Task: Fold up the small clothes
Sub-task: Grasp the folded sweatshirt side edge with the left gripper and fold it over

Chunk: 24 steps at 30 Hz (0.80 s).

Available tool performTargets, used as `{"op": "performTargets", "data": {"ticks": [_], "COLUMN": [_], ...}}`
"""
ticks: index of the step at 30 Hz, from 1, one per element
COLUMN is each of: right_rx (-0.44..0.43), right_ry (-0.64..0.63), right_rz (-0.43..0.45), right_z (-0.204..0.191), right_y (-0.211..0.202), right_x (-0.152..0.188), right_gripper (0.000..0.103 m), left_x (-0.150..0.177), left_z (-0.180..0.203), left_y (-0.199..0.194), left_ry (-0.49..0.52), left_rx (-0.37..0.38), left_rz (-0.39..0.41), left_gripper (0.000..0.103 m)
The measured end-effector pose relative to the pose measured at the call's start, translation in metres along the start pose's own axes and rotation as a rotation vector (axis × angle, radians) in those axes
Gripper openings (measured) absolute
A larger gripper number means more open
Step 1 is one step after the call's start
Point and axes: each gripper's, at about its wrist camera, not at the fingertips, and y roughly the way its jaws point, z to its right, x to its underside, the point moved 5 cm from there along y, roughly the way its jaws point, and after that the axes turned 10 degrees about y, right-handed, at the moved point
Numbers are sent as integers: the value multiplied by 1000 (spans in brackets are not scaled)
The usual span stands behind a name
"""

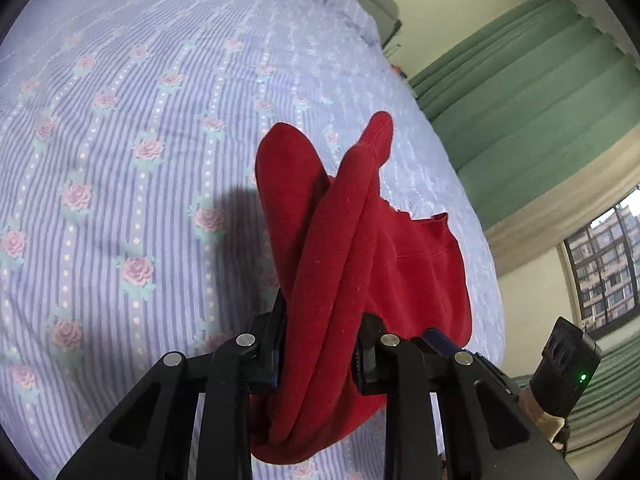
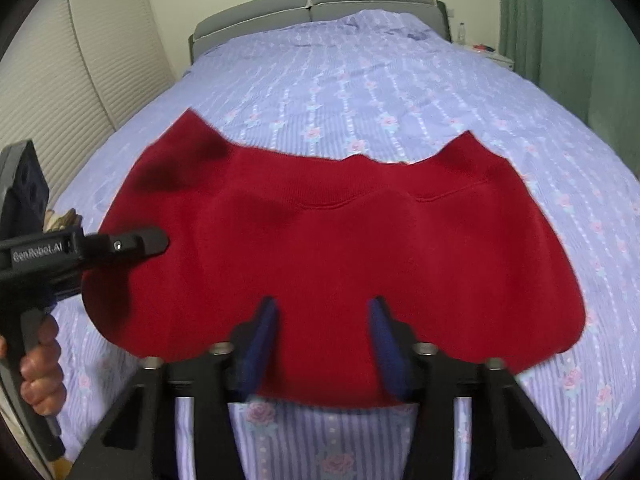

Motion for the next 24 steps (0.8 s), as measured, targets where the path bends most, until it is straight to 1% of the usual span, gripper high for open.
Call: {"op": "performTargets", "data": {"ticks": [1, 2, 5, 7, 10, 12, 13, 15, 16, 17, 19, 22, 24], "right_rx": [-16, -29, -29, -34, -66, -79, -86, -108, -123, -137, -149, -56, -5], "right_ry": [0, -10, -27, -23, 2, -2, -7, 13, 30, 60, 94, 120, 134], "right_rz": [-2, -8, -57, -93, -134, -154, -169, -178, -173, -149, -92, -14, 14], "right_z": [-2, -4, -6, -5, -1, 2, 3, 7, 12, 19, 33, 72, 96], "right_y": [1, 5, 26, 43, 57, 61, 63, 57, 49, 37, 15, -18, -30], "right_x": [0, -1, -3, -4, -7, -10, -11, -16, -19, -24, -31, -38, -40], "right_gripper": [32, 31, 26, 23, 23, 22, 22, 22, 22, 22, 22, 22, 22], "left_x": [-2, -2, -1, 1, -3, -6, -8, -13, -17, -21, -29, -43, -50], "left_z": [-3, -7, -7, 2, 20, 30, 36, 44, 51, 55, 67, 97, 118], "left_y": [-1, -2, -1, 1, 5, 7, 6, 4, 2, 3, 6, 16, 23], "left_ry": [-4, -24, -62, -38, -3, 12, 21, 15, 4, 0, 10, 74, 120], "left_rx": [-3, -9, -30, -69, -120, -148, -181, -188, -185, -197, -242, -279, -295], "left_rz": [-1, -6, -25, -33, -35, -45, -52, -50, -53, -64, -99, -125, -135], "left_gripper": [25, 25, 24, 24, 24, 24, 24, 24, 24, 24, 24, 24, 24]}}
